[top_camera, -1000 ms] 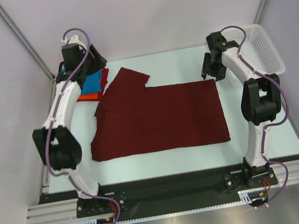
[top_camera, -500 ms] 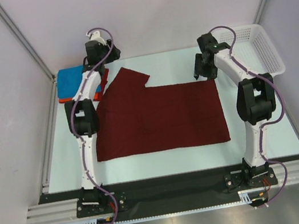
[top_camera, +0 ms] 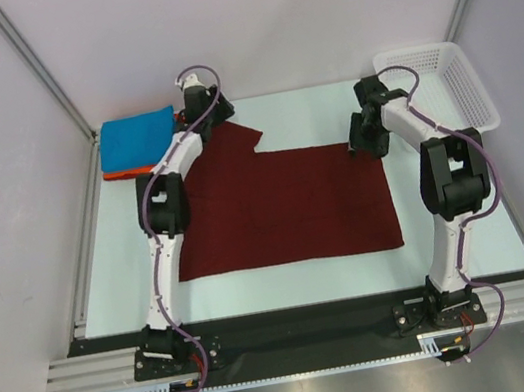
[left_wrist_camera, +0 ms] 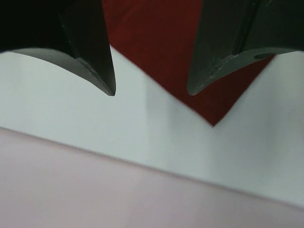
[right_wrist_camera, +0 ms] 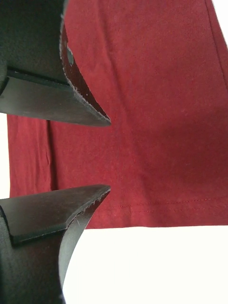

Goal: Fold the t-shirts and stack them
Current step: Fold the tshirt

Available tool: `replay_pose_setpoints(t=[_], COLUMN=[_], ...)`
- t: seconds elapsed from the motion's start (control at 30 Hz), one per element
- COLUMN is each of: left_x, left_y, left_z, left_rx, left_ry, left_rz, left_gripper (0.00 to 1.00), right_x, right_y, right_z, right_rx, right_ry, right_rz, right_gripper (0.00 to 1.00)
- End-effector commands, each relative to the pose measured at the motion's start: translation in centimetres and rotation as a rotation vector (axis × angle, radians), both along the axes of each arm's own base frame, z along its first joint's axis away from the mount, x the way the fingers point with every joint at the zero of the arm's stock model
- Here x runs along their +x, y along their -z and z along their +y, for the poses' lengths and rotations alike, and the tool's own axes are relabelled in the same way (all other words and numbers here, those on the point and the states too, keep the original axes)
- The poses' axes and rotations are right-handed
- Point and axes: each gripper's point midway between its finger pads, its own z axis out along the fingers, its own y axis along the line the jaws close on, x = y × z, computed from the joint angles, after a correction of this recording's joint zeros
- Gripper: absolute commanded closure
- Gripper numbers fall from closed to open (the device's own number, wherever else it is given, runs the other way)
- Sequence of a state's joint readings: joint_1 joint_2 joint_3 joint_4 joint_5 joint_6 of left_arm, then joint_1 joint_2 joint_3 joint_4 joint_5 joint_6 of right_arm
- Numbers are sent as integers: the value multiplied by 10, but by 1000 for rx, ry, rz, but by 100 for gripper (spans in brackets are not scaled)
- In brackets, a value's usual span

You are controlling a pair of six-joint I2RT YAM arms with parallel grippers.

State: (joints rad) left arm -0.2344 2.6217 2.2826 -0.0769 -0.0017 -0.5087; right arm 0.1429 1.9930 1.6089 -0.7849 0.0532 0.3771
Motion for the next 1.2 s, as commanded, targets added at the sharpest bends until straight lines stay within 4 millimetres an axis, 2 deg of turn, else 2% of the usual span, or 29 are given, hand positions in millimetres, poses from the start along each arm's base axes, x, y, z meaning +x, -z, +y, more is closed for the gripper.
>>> replay_pose_setpoints(t=[0.0, 0.03, 0.1, 0.13, 0.3, 0.47, 0.6, 0.63, 0.67, 0.77, 0.83, 0.87, 1.03, 1.1, 1.13, 1.17], left_x=[-3, -3, 5, 9, 11, -3, -4, -8, -6, -13, -12, -15, -5, -7, -3, -8], left_y=[-17, -16, -26, -17, -17, 0, 9, 19, 17, 34, 23, 28, 0, 1, -7, -3], left_z=[-2, -3, 3, 8, 25, 32, 21, 26, 28, 34, 35, 33, 40, 46, 46, 48], left_rx=[-62, -49, -33, -35, -52, -147, -268, -269, -289, -363, -383, -371, -355, -336, -350, -345], left_ry=[-96, -101, -129, -139, -242, -306, -333, -371, -392, -470, -482, -464, -452, -471, -469, -474], left_rz=[-21, -21, -46, -34, -19, 92, 141, 185, 192, 265, 245, 246, 175, 159, 121, 126], left_gripper=[32, 30, 29, 31, 32, 34, 32, 32, 32, 32, 32, 32, 29, 30, 30, 32], right_x=[8, 7, 5, 3, -6, -16, -20, -21, -22, -27, -29, -31, -31, -30, -29, -29], right_y=[-21, -21, -21, -22, -22, -18, -12, -12, -12, -13, -14, -12, -8, -8, -8, -9], right_z=[6, 8, 9, 9, 1, -1, 2, 2, 2, 1, 0, 0, 1, 7, 8, 9], right_rx=[42, 45, 45, 45, 34, 62, 82, 82, 83, 81, 81, 80, 84, 109, 111, 112], right_ry=[13, 11, 8, 7, 17, 43, 62, 63, 65, 62, 59, 59, 68, 58, 59, 55], right_rz=[-77, -75, -80, -85, -77, -69, -72, -72, -73, -77, -81, -75, -69, -62, -64, -63], right_gripper=[42, 42, 42, 42, 42, 42, 42, 42, 42, 42, 42, 42, 42, 42, 42, 42])
